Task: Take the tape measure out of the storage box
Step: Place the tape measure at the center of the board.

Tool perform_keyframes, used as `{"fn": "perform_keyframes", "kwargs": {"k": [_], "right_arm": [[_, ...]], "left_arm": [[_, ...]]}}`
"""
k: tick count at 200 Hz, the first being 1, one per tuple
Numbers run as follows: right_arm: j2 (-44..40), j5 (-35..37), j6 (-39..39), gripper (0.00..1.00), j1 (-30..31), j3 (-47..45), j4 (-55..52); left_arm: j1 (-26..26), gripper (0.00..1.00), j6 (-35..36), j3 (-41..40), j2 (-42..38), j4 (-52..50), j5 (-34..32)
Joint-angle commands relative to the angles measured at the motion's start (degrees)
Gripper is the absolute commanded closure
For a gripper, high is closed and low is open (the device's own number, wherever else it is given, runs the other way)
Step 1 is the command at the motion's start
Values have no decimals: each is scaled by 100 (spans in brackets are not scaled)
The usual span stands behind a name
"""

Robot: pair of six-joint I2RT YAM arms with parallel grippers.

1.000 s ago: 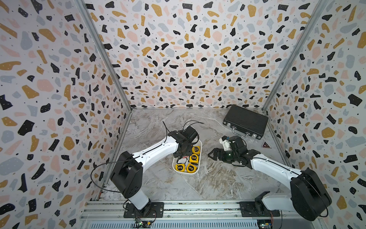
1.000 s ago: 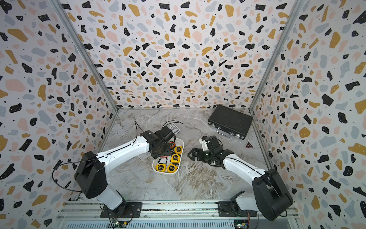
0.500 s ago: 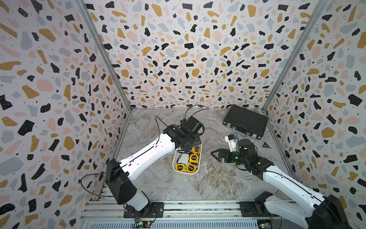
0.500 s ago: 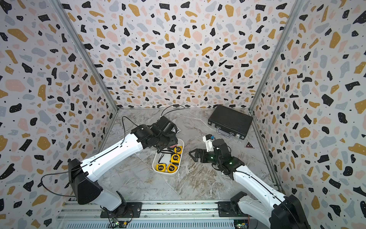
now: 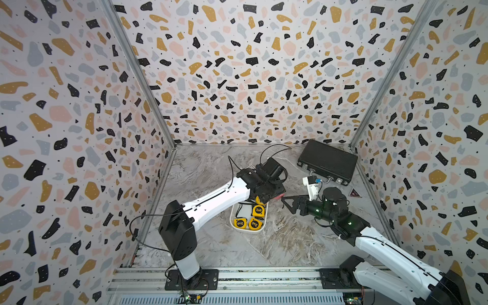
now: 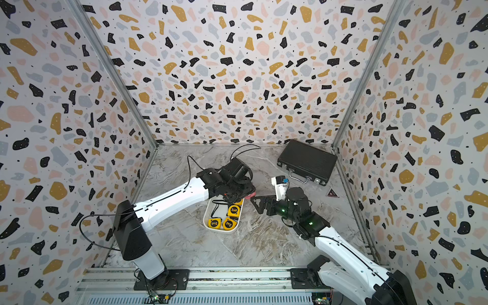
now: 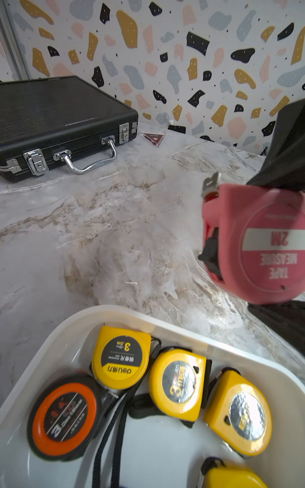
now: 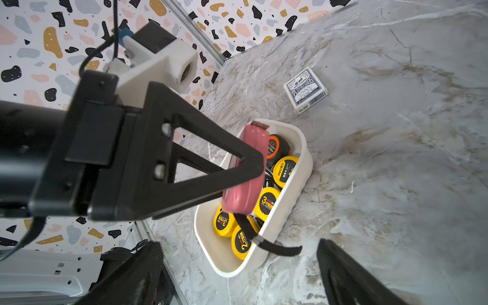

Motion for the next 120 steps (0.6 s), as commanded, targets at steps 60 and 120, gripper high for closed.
{"fn": "perform_keyframes", "kwargs": {"k": [60, 120], "right_arm": [[232, 371, 36, 20, 22, -179, 853], [457, 444, 67, 46, 21, -187, 1153]], "left_arm": [[-140, 100, -721, -112, -263, 936, 574], [-157, 100, -879, -230, -291, 1090, 822]]}}
